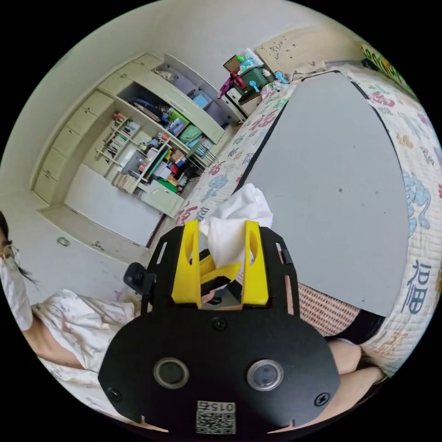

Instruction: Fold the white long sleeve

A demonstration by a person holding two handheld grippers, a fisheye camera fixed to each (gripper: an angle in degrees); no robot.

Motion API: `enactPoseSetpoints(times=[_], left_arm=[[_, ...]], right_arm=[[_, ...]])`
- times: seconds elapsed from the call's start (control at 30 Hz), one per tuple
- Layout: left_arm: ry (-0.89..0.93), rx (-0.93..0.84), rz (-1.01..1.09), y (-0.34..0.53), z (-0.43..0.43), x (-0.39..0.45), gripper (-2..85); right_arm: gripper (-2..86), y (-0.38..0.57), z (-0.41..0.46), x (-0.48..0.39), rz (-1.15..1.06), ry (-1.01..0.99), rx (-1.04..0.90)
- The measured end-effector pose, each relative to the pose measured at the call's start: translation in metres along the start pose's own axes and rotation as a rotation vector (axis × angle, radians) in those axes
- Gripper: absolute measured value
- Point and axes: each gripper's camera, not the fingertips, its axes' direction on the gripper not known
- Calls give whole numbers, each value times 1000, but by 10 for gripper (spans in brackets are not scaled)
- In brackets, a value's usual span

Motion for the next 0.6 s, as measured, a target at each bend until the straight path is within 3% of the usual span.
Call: enactPoseSetpoints(times=[0.1,0.27,0.4,0.53,0.6], left_arm=[[60,-27,0,14,4,-9,73],[65,16,13,20,-13,-17,81],[55,35,-52,15,-12,-30,130],[149,179,-187,14,-27,-61,131],[136,144,-195,13,-22,-69,130]], right_arm=[[119,-1,4,18,31,50,-37],[77,2,-8,75,204,-103,27],[68,4,-4,102,235,-175,45],[63,5,3,127,268,-172,72],[60,6,9,140,295,-201,91]])
